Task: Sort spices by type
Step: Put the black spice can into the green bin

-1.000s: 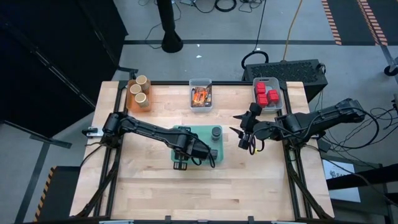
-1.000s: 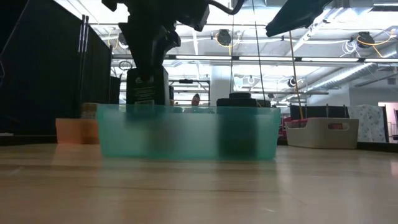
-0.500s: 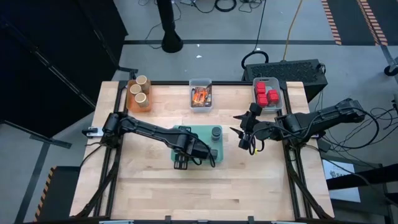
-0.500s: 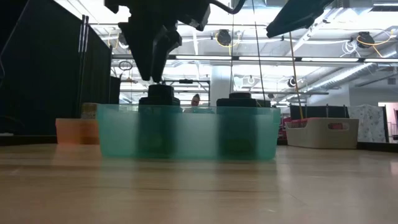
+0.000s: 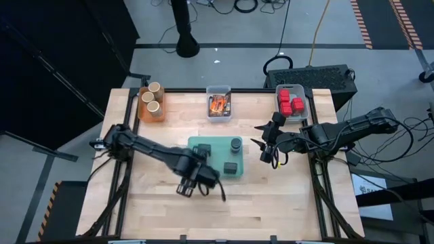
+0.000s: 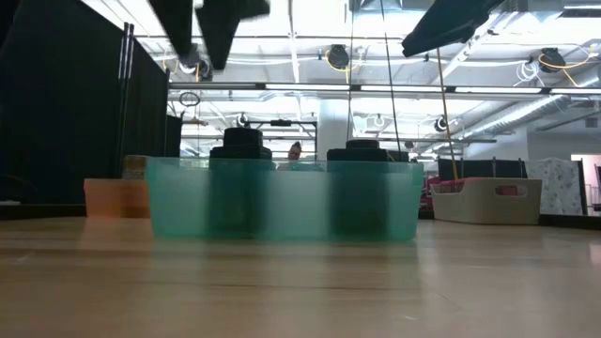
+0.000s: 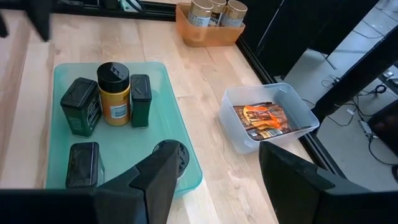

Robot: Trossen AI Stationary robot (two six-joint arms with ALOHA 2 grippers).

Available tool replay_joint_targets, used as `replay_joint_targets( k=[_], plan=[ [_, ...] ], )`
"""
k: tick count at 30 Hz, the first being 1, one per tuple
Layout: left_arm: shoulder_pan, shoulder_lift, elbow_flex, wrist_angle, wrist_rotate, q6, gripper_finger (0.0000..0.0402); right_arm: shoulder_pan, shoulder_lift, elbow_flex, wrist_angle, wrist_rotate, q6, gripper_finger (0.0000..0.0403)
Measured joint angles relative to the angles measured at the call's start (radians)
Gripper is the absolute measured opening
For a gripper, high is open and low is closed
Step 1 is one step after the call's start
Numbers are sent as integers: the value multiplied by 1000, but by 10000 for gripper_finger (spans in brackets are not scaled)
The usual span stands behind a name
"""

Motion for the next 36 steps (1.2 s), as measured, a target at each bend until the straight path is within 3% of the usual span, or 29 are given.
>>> replay_joint_targets(
  k=[5,9,11,26,36],
  plan=[
    [-36,-12,-20,160,-40,160,165,0,0,0,0,0,12,210],
    [-40,16,-50,231,-37,232,46,0,0,0,1,0,16,210],
    [-36,29,-62,233,-37,217,14,0,0,0,1,0,16,210],
    [-26,29,-192,367,-151,61,1,0,0,0,1,0,16,210],
    [17,29,-193,295,-99,48,1,0,0,0,1,0,16,210]
  ],
)
